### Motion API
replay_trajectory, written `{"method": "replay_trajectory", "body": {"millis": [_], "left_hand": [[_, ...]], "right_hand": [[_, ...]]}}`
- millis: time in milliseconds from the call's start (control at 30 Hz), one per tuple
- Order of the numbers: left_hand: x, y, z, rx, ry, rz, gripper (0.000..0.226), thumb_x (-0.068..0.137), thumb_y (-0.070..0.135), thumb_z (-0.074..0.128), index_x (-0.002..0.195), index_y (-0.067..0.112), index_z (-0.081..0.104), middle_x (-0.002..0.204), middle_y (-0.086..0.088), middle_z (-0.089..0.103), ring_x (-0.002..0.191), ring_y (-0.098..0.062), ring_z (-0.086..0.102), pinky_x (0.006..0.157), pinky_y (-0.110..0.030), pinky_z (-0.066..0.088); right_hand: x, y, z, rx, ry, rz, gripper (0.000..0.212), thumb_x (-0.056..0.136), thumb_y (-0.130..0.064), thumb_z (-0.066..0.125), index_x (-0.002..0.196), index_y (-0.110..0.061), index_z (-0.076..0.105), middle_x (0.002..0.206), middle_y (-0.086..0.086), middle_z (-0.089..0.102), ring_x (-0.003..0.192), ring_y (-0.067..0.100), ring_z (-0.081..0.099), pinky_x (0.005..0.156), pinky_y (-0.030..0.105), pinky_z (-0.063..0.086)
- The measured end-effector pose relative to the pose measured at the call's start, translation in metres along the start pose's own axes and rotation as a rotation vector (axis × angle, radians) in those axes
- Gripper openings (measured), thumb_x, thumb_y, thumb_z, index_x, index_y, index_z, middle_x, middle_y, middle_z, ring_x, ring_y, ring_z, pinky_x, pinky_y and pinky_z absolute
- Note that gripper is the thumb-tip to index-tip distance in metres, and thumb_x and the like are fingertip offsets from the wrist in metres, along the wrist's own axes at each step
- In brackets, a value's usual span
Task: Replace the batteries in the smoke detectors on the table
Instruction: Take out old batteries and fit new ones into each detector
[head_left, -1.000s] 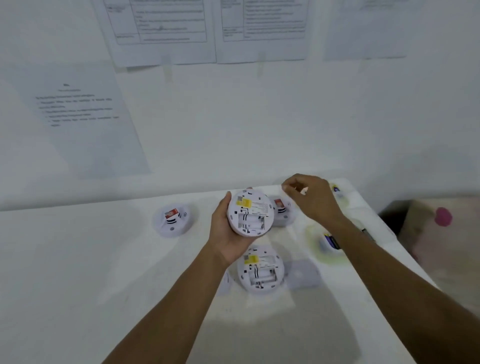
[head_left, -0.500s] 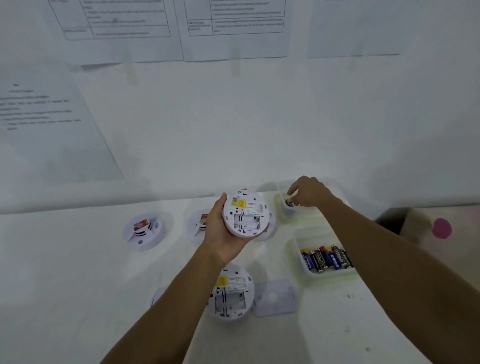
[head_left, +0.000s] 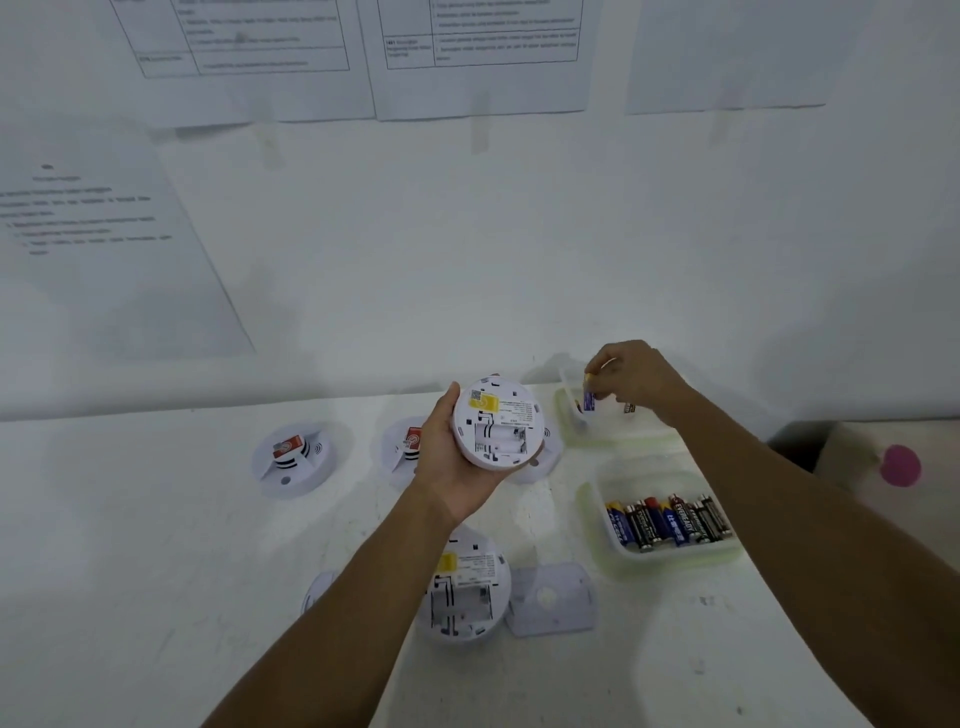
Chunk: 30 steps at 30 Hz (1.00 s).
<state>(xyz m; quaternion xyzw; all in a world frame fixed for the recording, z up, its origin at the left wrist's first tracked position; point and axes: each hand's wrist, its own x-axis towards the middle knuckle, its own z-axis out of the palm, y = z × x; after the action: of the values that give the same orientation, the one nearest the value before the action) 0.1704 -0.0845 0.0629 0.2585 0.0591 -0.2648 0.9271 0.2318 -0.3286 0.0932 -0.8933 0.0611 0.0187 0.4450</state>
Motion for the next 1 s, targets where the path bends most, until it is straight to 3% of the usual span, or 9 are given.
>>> {"method": "replay_trajectory", "body": {"millis": [67, 167, 367, 500, 600, 667, 800, 900, 1000], "left_hand": [[0.0, 0.001, 0.0, -0.012, 0.01, 0.011, 0.051, 0.097, 0.051, 0.042, 0.124, 0.014, 0.065, 0.131, -0.02, 0.061, 0.12, -0.039, 0.056, 0.098, -0.057, 0.045], [0.0, 0.001, 0.001, -0.02, 0.027, 0.041, 0.058, 0.096, 0.052, 0.044, 0.135, 0.01, 0.056, 0.135, -0.021, 0.058, 0.128, -0.038, 0.05, 0.107, -0.055, 0.038], [-0.008, 0.001, 0.004, -0.056, 0.037, 0.126, 0.056, 0.096, 0.048, 0.043, 0.134, 0.008, 0.056, 0.134, -0.024, 0.057, 0.129, -0.039, 0.05, 0.108, -0.05, 0.039], [-0.019, 0.003, 0.006, -0.032, 0.062, 0.169, 0.057, 0.096, 0.047, 0.041, 0.134, 0.008, 0.056, 0.135, -0.024, 0.057, 0.128, -0.038, 0.05, 0.109, -0.046, 0.038], [-0.028, 0.006, 0.007, 0.006, 0.09, 0.185, 0.058, 0.096, 0.047, 0.04, 0.137, 0.008, 0.053, 0.135, -0.023, 0.058, 0.13, -0.037, 0.05, 0.111, -0.046, 0.037], [-0.033, 0.008, 0.007, 0.03, 0.102, 0.203, 0.059, 0.096, 0.048, 0.039, 0.138, 0.008, 0.053, 0.134, -0.022, 0.058, 0.125, -0.036, 0.053, 0.111, -0.045, 0.037], [-0.041, 0.015, 0.005, 0.068, 0.105, 0.224, 0.059, 0.096, 0.052, 0.037, 0.134, 0.011, 0.057, 0.13, -0.02, 0.062, 0.112, -0.033, 0.06, 0.094, -0.041, 0.049], [-0.043, 0.022, 0.002, 0.072, 0.105, 0.223, 0.059, 0.095, 0.055, 0.037, 0.131, 0.013, 0.059, 0.123, -0.018, 0.066, 0.11, -0.032, 0.061, 0.097, -0.043, 0.047], [-0.044, 0.026, -0.001, 0.06, 0.108, 0.223, 0.062, 0.095, 0.056, 0.038, 0.136, 0.012, 0.055, 0.131, -0.018, 0.062, 0.114, -0.032, 0.059, 0.096, -0.043, 0.048]], "right_hand": [[-0.017, -0.012, -0.003, 0.142, 0.055, -0.064, 0.007, 0.079, -0.009, 0.074, 0.083, -0.009, 0.068, 0.079, 0.009, 0.075, 0.067, 0.013, 0.067, 0.061, 0.031, 0.042], [-0.051, -0.033, 0.007, 0.353, 0.084, -0.116, 0.01, 0.081, -0.008, 0.073, 0.089, -0.007, 0.067, 0.074, 0.007, 0.071, 0.059, 0.005, 0.059, 0.053, 0.017, 0.04], [-0.109, -0.053, 0.063, 0.573, 0.174, -0.198, 0.009, 0.081, -0.003, 0.073, 0.085, -0.006, 0.066, 0.07, 0.001, 0.071, 0.062, 0.006, 0.06, 0.058, 0.015, 0.046], [-0.126, -0.054, 0.096, 0.432, 0.322, -0.25, 0.008, 0.079, -0.014, 0.076, 0.08, -0.013, 0.068, 0.078, -0.004, 0.07, 0.072, 0.004, 0.061, 0.063, 0.019, 0.05], [-0.135, -0.056, 0.116, 0.357, 0.413, -0.249, 0.009, 0.078, -0.022, 0.078, 0.082, -0.019, 0.071, 0.088, -0.008, 0.065, 0.083, -0.002, 0.053, 0.07, 0.011, 0.041], [-0.139, -0.057, 0.125, 0.313, 0.466, -0.268, 0.008, 0.079, -0.024, 0.078, 0.085, -0.024, 0.072, 0.096, -0.007, 0.058, 0.095, 0.005, 0.05, 0.079, 0.011, 0.04], [-0.146, -0.059, 0.139, 0.124, 0.515, -0.39, 0.01, 0.087, -0.023, 0.068, 0.095, -0.02, 0.073, 0.099, -0.005, 0.053, 0.1, 0.013, 0.047, 0.084, 0.001, 0.031], [-0.151, -0.053, 0.148, -0.104, 0.521, -0.538, 0.028, 0.094, -0.031, 0.052, 0.111, -0.02, 0.071, 0.109, -0.004, 0.054, 0.104, 0.017, 0.049, 0.092, 0.017, 0.036], [-0.149, -0.049, 0.15, -0.224, 0.501, -0.569, 0.034, 0.095, -0.037, 0.045, 0.118, -0.025, 0.067, 0.118, -0.003, 0.055, 0.111, 0.019, 0.048, 0.088, 0.035, 0.043]]}}
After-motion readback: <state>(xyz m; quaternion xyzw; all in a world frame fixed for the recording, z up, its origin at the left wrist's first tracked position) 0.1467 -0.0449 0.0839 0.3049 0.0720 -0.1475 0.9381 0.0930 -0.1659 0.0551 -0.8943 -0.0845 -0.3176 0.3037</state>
